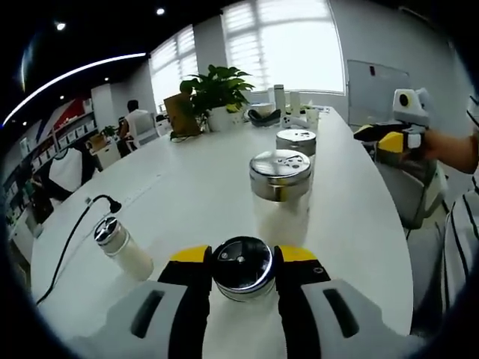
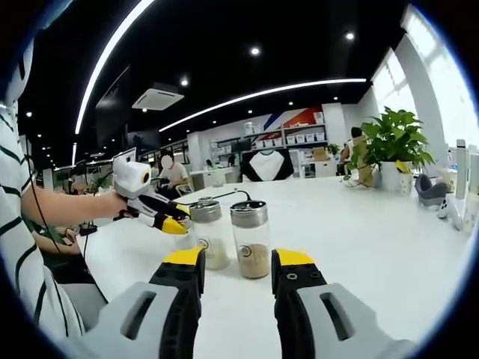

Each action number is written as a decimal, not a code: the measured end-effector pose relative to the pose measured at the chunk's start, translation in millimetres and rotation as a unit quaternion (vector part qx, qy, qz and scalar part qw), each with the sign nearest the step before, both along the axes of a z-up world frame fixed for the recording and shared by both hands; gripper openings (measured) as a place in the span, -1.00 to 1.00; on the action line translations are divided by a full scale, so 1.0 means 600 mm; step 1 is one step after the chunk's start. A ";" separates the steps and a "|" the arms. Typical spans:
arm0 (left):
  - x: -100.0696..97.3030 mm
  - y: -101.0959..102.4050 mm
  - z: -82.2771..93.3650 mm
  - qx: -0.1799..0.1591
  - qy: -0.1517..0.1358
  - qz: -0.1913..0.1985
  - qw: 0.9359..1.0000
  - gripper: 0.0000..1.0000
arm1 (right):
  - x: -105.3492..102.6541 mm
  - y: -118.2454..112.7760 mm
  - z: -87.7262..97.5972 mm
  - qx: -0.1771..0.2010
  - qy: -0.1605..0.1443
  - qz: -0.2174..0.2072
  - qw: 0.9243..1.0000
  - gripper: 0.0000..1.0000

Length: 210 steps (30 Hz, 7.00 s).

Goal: Rotate the seasoning bottle until the label or dispensing opening points toward the visible target arrow and the bottle remains upright within the marked orientation range

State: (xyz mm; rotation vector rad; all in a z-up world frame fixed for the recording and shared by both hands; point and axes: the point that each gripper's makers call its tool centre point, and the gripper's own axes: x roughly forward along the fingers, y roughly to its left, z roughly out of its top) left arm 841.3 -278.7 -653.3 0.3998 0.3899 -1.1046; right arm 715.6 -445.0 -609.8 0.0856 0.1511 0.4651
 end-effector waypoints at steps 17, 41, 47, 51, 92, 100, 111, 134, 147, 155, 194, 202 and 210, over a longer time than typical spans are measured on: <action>-0.013 -0.013 0.001 -0.024 0.006 -0.130 0.991 -0.31 | -0.011 0.004 0.007 0.002 -0.006 0.008 1.000 -0.34; -0.005 0.008 0.044 -0.171 -0.029 0.091 0.981 -0.21 | -0.004 0.010 0.008 0.006 -0.004 0.012 1.000 -0.34; -0.015 0.014 0.042 -0.178 -0.042 0.107 0.977 -0.21 | -0.002 0.010 0.007 0.004 -0.003 0.013 1.000 -0.34; -0.014 0.021 0.044 -0.185 -0.058 0.127 0.973 -0.27 | 0.000 0.013 0.005 0.003 -0.001 0.013 1.000 -0.36; -0.019 0.019 0.029 -0.182 -0.023 0.091 0.979 -0.39 | -0.006 0.019 0.002 -0.001 0.002 0.017 1.000 -0.39; -0.021 0.014 0.029 -0.168 -0.013 0.046 0.985 -0.40 | -0.007 0.022 0.002 -0.002 0.003 0.022 1.000 -0.39; -0.023 0.008 0.028 -0.157 0.006 -0.028 0.987 -0.40 | -0.006 0.027 0.002 -0.007 0.005 0.033 0.999 -0.39; -0.038 0.003 0.032 -0.153 0.024 -0.095 0.983 -0.39 | -0.006 0.028 -0.001 -0.010 0.006 0.036 0.999 -0.37; -0.030 0.012 0.065 -0.213 -0.002 -0.004 0.977 -0.23 | -0.005 0.033 -0.001 -0.008 0.005 0.036 0.999 -0.35; -0.032 0.015 0.058 -0.197 -0.049 0.044 0.978 -0.18 | -0.003 0.039 0.001 -0.008 0.002 0.039 0.999 -0.35; -0.022 0.014 0.029 -0.188 -0.035 0.117 0.975 -0.36 | -0.005 0.031 0.004 -0.007 0.002 0.028 1.000 -0.38; -0.021 0.015 0.028 -0.189 -0.024 0.104 0.976 -0.37 | -0.006 0.031 0.002 -0.005 0.002 0.029 1.000 -0.39; -0.022 0.014 0.028 -0.176 -0.011 0.066 0.982 -0.37 | -0.007 0.032 0.002 -0.003 0.002 0.031 1.000 -0.39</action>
